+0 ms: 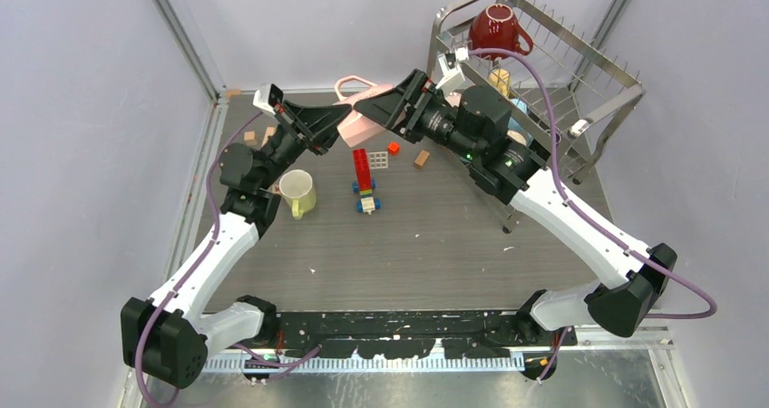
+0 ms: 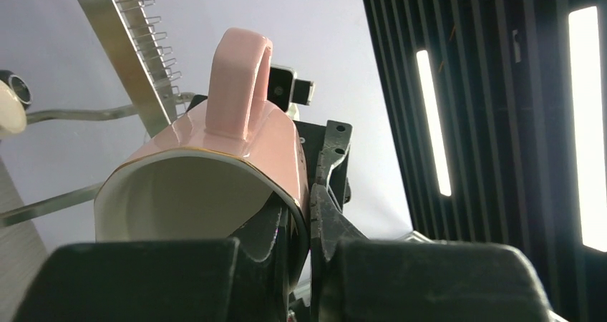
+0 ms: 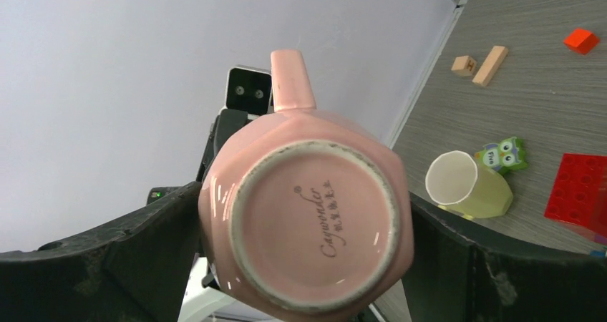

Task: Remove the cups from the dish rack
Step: Place the cup at the center of the board.

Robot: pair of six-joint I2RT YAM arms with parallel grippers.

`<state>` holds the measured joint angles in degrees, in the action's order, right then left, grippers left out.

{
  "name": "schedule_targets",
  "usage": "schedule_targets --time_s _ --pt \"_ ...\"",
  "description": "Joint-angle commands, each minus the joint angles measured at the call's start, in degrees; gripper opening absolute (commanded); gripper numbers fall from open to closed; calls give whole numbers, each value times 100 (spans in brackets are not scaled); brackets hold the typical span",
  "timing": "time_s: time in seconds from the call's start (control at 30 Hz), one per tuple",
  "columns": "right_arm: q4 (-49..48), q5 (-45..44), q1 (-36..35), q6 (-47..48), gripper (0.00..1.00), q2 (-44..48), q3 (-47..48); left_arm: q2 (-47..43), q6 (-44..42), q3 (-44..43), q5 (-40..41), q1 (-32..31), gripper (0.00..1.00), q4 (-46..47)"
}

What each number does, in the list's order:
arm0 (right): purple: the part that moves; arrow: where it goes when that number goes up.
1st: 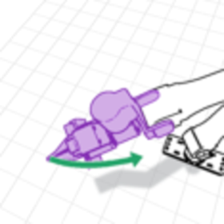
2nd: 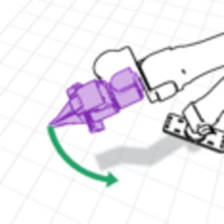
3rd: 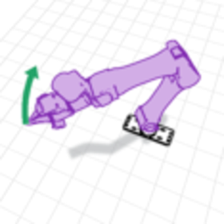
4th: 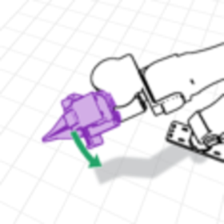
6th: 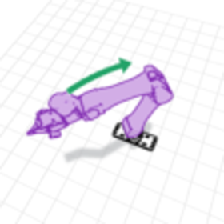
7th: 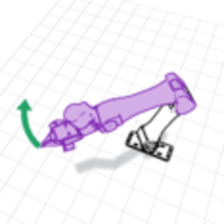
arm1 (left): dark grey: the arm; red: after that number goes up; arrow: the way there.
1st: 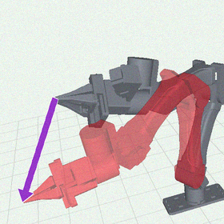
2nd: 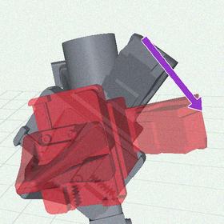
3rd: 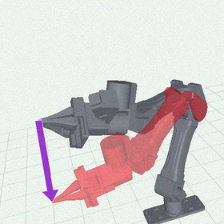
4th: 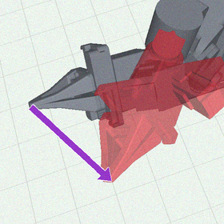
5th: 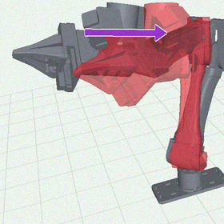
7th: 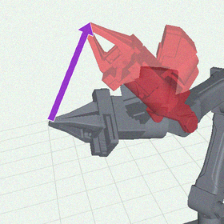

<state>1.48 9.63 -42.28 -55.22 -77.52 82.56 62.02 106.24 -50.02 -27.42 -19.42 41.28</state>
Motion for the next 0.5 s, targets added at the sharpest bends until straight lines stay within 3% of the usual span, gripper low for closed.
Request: schedule_targets --time_s 0.0,0.47 --pt "66 -198 -62 270 100 303 243 -98 -429 -157 493 -9 0 564" --pt "429 -469 -66 565 100 827 -57 -72 -612 -278 668 237 0 422"
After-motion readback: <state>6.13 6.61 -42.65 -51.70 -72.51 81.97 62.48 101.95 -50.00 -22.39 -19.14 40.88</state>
